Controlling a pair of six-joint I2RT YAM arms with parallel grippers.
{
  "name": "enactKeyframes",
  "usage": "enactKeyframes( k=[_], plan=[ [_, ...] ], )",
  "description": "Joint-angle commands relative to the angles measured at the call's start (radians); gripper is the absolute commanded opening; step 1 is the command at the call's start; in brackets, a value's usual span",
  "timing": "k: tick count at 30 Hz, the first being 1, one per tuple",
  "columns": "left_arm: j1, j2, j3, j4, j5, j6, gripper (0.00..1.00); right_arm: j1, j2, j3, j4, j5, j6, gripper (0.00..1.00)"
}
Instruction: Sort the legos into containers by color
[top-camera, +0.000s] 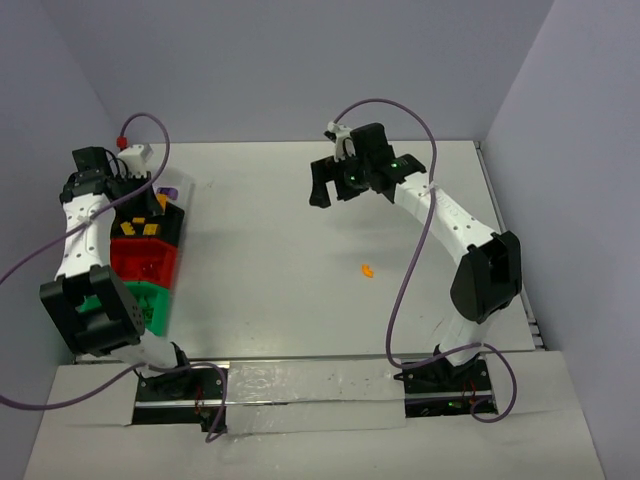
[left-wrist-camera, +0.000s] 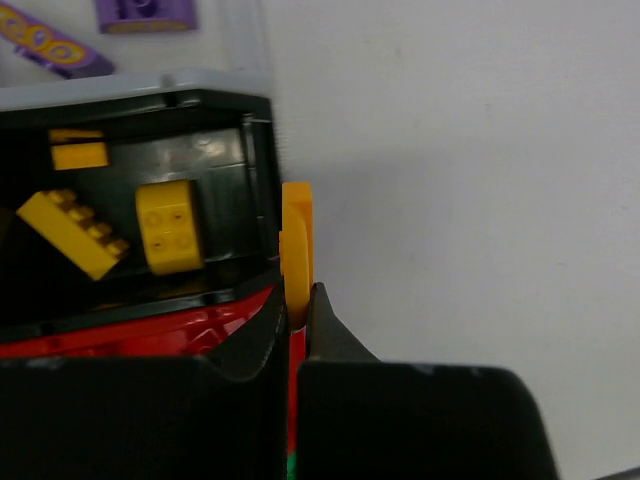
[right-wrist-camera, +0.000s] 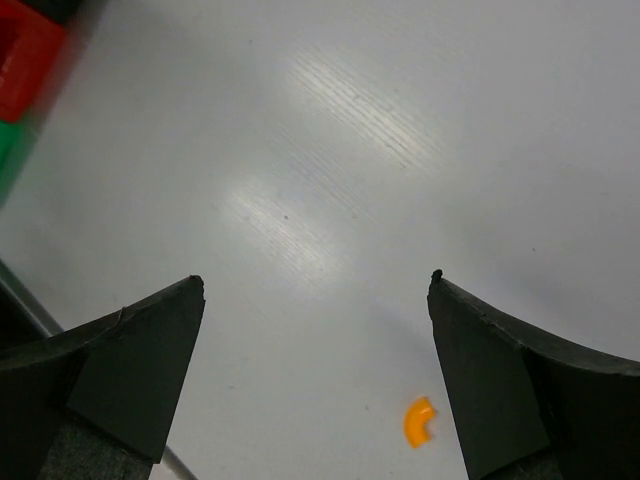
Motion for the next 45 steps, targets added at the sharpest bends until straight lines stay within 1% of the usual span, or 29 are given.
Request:
enactKeyframes(
  k=[1,3,8,11,14,20,21,23,25,27,28,29,30,34,39,45],
  plan=[
    [0.049,0.098,0.104,-0.059,-0.124,0.093,0.00,-0.005,-0.033,-0.044,-0.044,0.057,-0.160,1.00],
    [0.053,0.151,0.151,-0.064,-0.145,0.103,0.00,-0.008,-0.029,-0.052,-0.059,0.062,-0.176,1.00],
    [0.063,0.226,0.222,-0.051,-0.199,0.099,0.01,-0.022,-0.030,-0.089,-0.071,0.071,-0.195,1.00],
    [0.064,0.271,0.253,-0.038,-0.231,0.095,0.06,-0.035,-0.026,-0.104,-0.079,0.075,-0.196,1.00],
    [0.065,0.317,0.274,-0.035,-0.258,0.096,0.15,-0.053,-0.012,-0.106,-0.104,0.078,-0.198,1.00],
    [0.064,0.350,0.276,-0.039,-0.285,0.094,0.24,-0.062,0.004,-0.124,-0.165,0.133,-0.219,0.98],
    [0.065,0.351,0.270,-0.037,-0.285,0.094,0.27,-0.062,0.006,-0.132,-0.173,0.147,-0.223,0.97],
    [0.064,0.350,0.265,-0.034,-0.283,0.095,0.37,-0.063,0.010,-0.153,-0.196,0.181,-0.232,0.96],
    [0.064,0.338,0.267,-0.030,-0.274,0.091,0.55,-0.063,0.012,-0.195,-0.212,0.215,-0.244,0.93],
    [0.064,0.327,0.277,-0.036,-0.246,0.091,0.65,-0.065,0.020,-0.228,-0.226,0.268,-0.251,0.88],
    [0.064,0.319,0.283,-0.039,-0.227,0.088,0.68,-0.065,0.022,-0.242,-0.227,0.281,-0.251,0.86],
    [0.064,0.310,0.289,-0.038,-0.206,0.087,0.69,-0.063,0.027,-0.252,-0.229,0.281,-0.253,0.83],
    [0.065,0.281,0.300,-0.030,-0.164,0.079,0.70,-0.065,0.033,-0.265,-0.235,0.297,-0.253,0.78],
    [0.055,0.212,0.341,-0.006,-0.074,0.032,0.72,-0.063,0.084,-0.318,-0.233,0.320,-0.248,0.70],
    [0.027,0.184,0.404,-0.031,-0.028,-0.006,0.72,-0.057,0.121,-0.329,-0.213,0.322,-0.243,0.67],
    [0.018,0.156,0.386,-0.031,-0.015,-0.006,0.73,-0.030,0.134,-0.335,-0.211,0.315,-0.250,0.65]
  ],
)
